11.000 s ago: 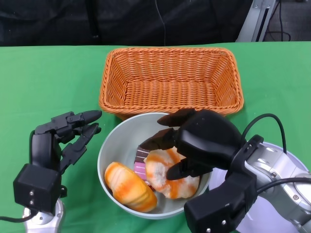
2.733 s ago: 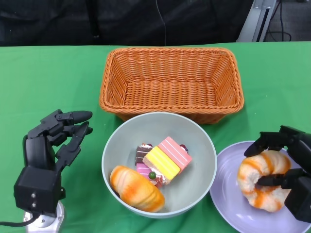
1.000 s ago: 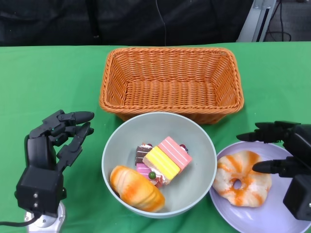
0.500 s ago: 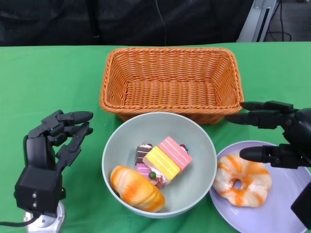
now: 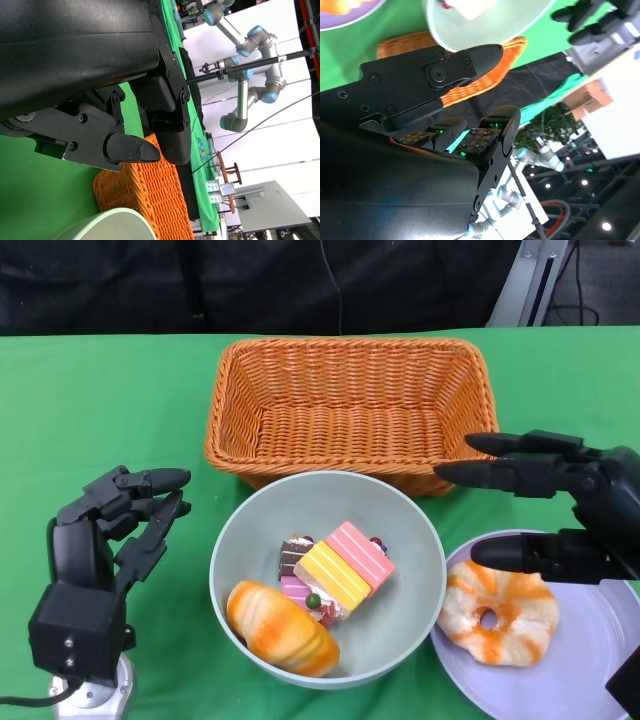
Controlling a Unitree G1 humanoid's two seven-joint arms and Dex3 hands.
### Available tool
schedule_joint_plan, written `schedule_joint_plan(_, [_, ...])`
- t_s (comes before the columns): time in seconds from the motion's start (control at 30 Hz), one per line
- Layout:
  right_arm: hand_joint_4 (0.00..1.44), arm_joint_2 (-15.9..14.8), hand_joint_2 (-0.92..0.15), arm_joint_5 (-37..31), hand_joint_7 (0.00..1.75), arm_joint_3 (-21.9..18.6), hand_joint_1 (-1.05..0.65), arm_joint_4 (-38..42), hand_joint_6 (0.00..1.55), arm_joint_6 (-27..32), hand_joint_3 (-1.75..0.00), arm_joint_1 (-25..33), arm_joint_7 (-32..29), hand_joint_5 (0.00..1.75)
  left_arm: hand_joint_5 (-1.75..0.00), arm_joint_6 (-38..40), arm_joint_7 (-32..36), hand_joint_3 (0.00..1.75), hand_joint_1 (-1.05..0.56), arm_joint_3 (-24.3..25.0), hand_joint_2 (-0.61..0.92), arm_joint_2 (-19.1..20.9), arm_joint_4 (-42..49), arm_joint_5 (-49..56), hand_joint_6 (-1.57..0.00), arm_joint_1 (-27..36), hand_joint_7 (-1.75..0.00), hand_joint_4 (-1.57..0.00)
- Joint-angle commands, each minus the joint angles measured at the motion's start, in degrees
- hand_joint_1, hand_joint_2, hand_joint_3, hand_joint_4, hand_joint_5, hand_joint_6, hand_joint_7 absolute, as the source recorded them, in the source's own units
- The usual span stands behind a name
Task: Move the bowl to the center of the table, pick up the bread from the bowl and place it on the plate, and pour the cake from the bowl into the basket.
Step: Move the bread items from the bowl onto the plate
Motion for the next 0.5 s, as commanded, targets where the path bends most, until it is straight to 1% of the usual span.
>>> schedule_joint_plan(0.03, [0.84, 0.14, -0.91, 0.9, 0.01, 0.19, -0.57, -1.49, 0.77, 0.29, -0.01, -0.27, 1.63, 0.08, -0.85, -0.02, 1.54, 0.23, -0.16, -0.25, 0.92, 0.41, -1.12, 1.16, -1.03, 0.46, -0.49, -0.88])
schedule_joint_plan(0.23, [0.89, 1.14, -0.92, -1.03, 0.01, 2.32, -0.63, -3.49, 0.8, 1.54, -0.03, -1.35, 4.13, 0.11, -0.85, 0.21, 5.58, 0.21, -0.18, -1.29, 0.92, -0.39, -2.3, 4.24, -1.03, 0.65, -0.51, -0.89])
schedule_joint_plan(0.5, [0.92, 2.76, -0.92, -5.17, 0.01, 5.82, -0.65, -4.27, 0.81, 5.12, -0.01, -1.62, 6.36, 0.11, -0.85, -0.17, 6.64, 0.23, -0.19, -1.9, 0.92, -0.33, -3.12, 5.05, -1.02, 1.02, -0.52, -0.89])
